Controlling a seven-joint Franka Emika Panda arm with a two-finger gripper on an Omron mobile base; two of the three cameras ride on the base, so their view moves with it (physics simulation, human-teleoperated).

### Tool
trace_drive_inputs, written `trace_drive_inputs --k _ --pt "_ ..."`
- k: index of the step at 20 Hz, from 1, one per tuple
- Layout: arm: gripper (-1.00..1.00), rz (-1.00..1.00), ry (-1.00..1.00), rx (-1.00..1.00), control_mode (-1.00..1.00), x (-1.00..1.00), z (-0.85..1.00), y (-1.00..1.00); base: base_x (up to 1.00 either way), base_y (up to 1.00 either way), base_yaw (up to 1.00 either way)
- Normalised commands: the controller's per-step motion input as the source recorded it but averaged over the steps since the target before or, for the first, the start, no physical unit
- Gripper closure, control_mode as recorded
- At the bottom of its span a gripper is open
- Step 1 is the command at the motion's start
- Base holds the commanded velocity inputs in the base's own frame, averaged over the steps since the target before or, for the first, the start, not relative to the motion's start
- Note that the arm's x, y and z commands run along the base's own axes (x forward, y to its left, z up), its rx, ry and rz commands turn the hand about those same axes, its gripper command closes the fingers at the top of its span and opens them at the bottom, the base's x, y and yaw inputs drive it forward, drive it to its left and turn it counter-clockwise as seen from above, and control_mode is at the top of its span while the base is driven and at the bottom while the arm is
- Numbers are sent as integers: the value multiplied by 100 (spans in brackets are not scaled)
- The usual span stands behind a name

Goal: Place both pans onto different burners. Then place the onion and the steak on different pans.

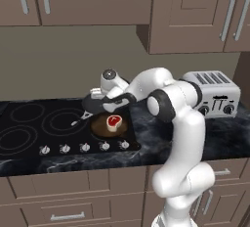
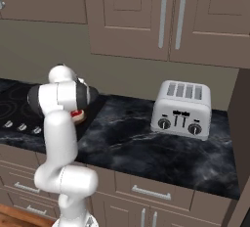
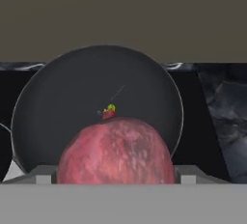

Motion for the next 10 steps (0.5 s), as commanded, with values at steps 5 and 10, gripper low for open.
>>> trace_drive_inputs --k 5,10 --pt "100 0 0 -2 -100 30 -36 16 0 0 0" --pt "100 0 0 -6 -100 21 -39 7 0 0 0"
